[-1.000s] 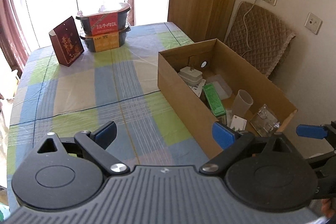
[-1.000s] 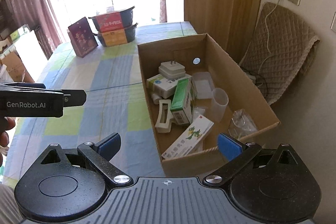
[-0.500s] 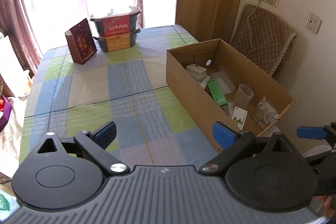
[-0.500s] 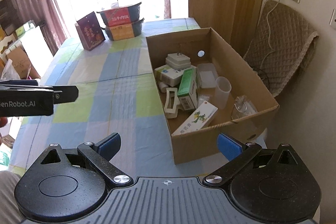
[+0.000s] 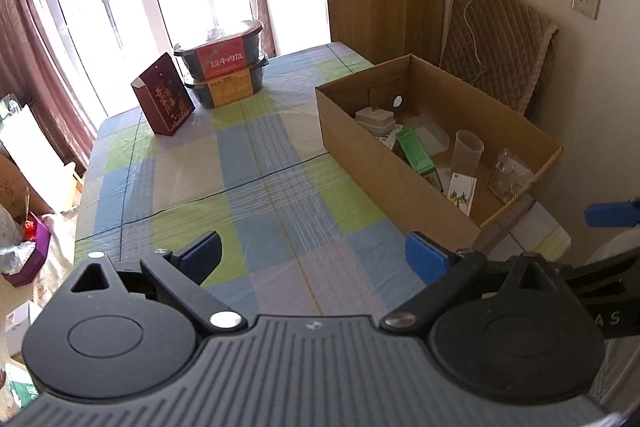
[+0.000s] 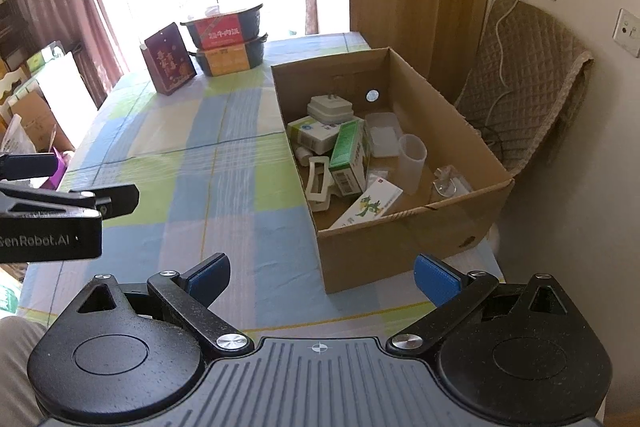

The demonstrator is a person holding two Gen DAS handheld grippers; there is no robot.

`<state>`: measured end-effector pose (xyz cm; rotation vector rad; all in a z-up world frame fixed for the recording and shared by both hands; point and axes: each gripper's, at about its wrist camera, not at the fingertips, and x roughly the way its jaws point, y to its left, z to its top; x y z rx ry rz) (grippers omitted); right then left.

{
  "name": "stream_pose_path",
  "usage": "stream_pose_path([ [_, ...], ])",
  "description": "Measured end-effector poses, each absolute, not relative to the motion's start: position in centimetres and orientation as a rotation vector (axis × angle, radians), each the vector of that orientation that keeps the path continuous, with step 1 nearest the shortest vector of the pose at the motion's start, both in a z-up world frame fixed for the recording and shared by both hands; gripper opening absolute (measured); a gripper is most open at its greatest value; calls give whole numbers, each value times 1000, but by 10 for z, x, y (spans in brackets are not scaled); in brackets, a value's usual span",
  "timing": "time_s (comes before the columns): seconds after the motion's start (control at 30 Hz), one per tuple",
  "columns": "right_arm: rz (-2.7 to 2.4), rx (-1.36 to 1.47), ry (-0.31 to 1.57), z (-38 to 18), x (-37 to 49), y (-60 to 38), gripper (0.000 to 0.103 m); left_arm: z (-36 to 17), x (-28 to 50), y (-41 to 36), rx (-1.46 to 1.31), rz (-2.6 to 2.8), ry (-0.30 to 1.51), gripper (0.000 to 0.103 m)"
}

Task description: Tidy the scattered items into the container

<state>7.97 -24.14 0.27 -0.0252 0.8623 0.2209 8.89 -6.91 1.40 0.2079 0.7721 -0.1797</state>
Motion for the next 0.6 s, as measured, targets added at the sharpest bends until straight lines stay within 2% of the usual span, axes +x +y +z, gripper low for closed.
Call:
stream_pose_path([
  [0.6,222,-41,847,3,60,-240,103,9,64,-58,201,-157,800,100],
])
